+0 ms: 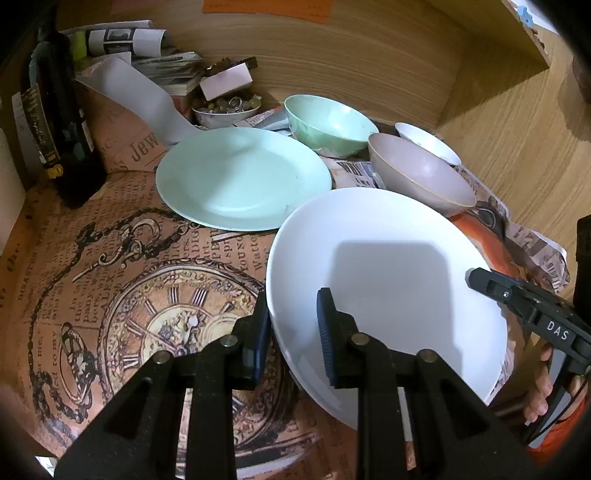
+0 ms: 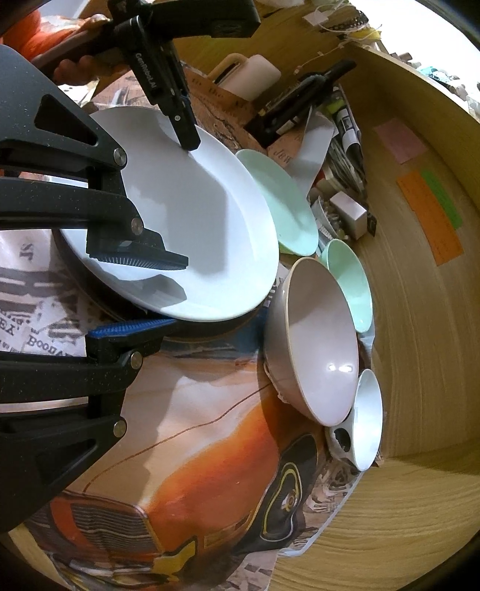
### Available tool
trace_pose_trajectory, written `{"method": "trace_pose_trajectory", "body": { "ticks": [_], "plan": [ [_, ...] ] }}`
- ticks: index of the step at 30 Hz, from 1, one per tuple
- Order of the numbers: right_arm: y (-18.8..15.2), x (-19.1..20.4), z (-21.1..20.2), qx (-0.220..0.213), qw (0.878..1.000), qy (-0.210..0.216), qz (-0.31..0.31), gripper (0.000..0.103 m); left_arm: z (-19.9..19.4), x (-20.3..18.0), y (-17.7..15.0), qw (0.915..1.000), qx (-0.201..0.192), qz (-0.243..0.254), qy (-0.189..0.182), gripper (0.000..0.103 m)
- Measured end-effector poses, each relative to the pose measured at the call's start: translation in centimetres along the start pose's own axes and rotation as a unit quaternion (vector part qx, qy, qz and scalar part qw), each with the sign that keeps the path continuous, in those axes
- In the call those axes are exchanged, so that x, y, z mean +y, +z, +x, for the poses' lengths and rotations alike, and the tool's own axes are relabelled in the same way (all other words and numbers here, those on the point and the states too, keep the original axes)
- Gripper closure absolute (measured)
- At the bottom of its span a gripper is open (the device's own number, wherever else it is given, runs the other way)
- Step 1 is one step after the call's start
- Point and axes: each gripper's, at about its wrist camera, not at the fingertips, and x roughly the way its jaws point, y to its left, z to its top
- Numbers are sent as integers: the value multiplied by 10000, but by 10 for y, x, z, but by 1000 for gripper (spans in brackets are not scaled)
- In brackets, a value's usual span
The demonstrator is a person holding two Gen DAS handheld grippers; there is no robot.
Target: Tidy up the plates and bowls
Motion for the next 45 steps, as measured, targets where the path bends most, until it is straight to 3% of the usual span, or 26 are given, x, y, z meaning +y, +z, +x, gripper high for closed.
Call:
{"method": "trace_pose_trajectory", "body": {
  "ticks": [10, 22, 26, 39, 42, 45],
  "plan": [
    [4, 2, 2, 74, 9996, -59, -253, 78, 5, 2, 2, 10000, 28, 16, -64, 78],
    [6, 8, 2, 120, 9976, -317, -603, 79, 7, -4, 3, 9995, -20, 256, 174, 76],
    [8, 6, -1, -20, 9947, -722, -727, 77, 9, -7, 3, 9994, -43, 306, 153, 71],
    [13, 11, -5, -101, 9969, -384, -685, 76, -15, 0, 9, 9991, -268, 286, 180, 70],
    [18, 19, -8, -185, 9966, -264, -762, 72, -30, 3, 12, 9977, -504, 341, 282, 58],
    [26, 30, -11, -325, 9953, -159, -901, 60, -46, 7, 17, 9957, -775, 335, 369, 47]
  ]
}}
